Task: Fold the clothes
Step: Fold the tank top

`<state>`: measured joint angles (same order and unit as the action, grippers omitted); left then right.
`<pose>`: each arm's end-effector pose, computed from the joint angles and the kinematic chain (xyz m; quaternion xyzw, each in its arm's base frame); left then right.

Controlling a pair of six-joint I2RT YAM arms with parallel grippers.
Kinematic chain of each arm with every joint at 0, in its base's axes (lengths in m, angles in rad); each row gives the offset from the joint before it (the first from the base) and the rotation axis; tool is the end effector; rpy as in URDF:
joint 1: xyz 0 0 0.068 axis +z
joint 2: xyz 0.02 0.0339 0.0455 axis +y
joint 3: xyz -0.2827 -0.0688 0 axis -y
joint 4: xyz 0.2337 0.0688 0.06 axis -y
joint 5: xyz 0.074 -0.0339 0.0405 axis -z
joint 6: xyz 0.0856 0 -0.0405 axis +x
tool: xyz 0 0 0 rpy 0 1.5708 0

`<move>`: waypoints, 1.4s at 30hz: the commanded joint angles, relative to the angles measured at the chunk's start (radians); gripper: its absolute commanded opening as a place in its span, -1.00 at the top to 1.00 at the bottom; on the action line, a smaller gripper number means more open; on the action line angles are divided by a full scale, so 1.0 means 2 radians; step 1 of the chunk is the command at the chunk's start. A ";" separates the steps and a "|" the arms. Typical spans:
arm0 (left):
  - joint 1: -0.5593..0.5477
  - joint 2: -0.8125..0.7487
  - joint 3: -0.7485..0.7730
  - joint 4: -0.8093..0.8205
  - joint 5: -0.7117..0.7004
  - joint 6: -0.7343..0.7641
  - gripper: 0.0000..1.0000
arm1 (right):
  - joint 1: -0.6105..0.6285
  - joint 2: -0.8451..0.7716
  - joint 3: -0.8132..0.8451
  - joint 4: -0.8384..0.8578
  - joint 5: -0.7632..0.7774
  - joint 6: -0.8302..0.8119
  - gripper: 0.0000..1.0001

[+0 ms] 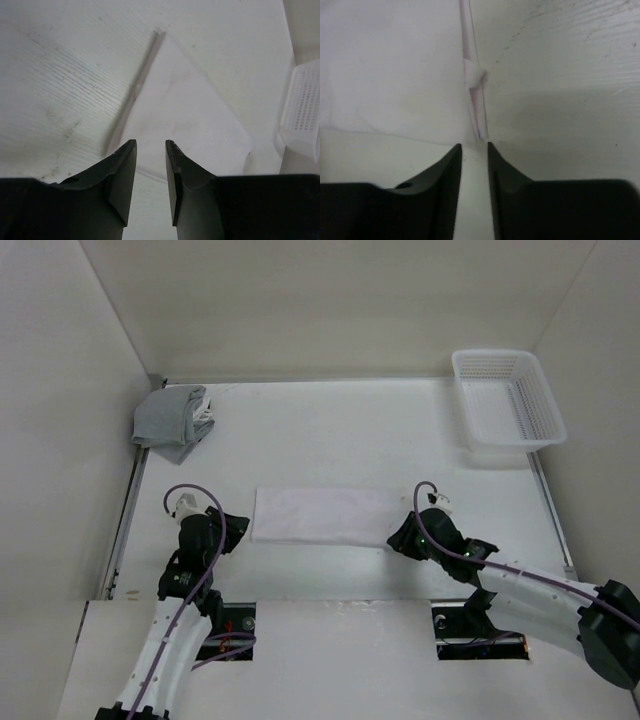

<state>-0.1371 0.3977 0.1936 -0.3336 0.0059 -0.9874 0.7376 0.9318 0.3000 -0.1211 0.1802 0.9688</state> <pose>0.1361 -0.0193 0.1526 -0.3573 0.7927 -0.2655 0.4165 0.1516 0.1170 0.1426 0.1409 0.9036 0.2441 0.3226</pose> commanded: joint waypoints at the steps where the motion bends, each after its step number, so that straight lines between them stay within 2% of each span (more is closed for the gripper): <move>1: 0.014 -0.009 0.011 0.003 -0.011 0.007 0.43 | 0.003 -0.005 0.002 0.018 0.016 0.008 0.19; 3: 0.013 -0.001 0.018 0.018 -0.014 0.008 0.44 | -0.019 -0.007 0.002 0.050 0.018 -0.016 0.05; 7: -0.008 0.046 0.023 0.078 -0.021 0.006 0.45 | -0.077 0.041 0.017 0.120 -0.029 -0.050 0.02; 13: -0.078 0.112 0.034 0.157 -0.060 0.007 0.48 | -0.129 0.135 0.016 0.213 -0.118 -0.052 0.04; 17: -0.118 0.129 0.043 0.183 -0.096 0.011 0.48 | -0.129 0.184 0.005 0.275 -0.155 -0.027 0.19; 22: -0.143 0.161 0.053 0.215 -0.107 0.012 0.48 | -0.131 0.234 0.010 0.319 -0.172 -0.010 0.56; 23: -0.147 0.164 0.054 0.220 -0.107 0.011 0.48 | -0.134 0.237 0.010 0.323 -0.171 -0.007 0.71; 25: -0.152 0.167 0.055 0.227 -0.107 0.009 0.48 | -0.138 0.224 0.003 0.327 -0.158 0.000 0.85; 29: -0.167 0.171 0.060 0.234 -0.108 0.007 0.48 | -0.141 0.126 -0.019 0.282 -0.108 0.000 0.93; 34: -0.191 0.213 0.067 0.259 -0.112 0.012 0.47 | -0.149 -0.029 -0.023 0.135 -0.051 -0.041 0.94; 37: -0.203 0.229 0.073 0.274 -0.112 0.012 0.47 | -0.151 -0.097 0.010 0.052 -0.031 -0.072 0.94; 39: -0.210 0.236 0.077 0.282 -0.113 0.012 0.47 | -0.148 -0.108 0.051 0.012 -0.017 -0.106 0.93; 42: -0.214 0.243 0.080 0.289 -0.110 0.012 0.47 | -0.123 -0.077 0.114 -0.021 0.006 -0.138 0.92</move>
<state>-0.5552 0.8791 0.3000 0.1585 -0.2058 -0.9756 0.4534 0.7452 0.3977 -0.0570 0.1097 0.7986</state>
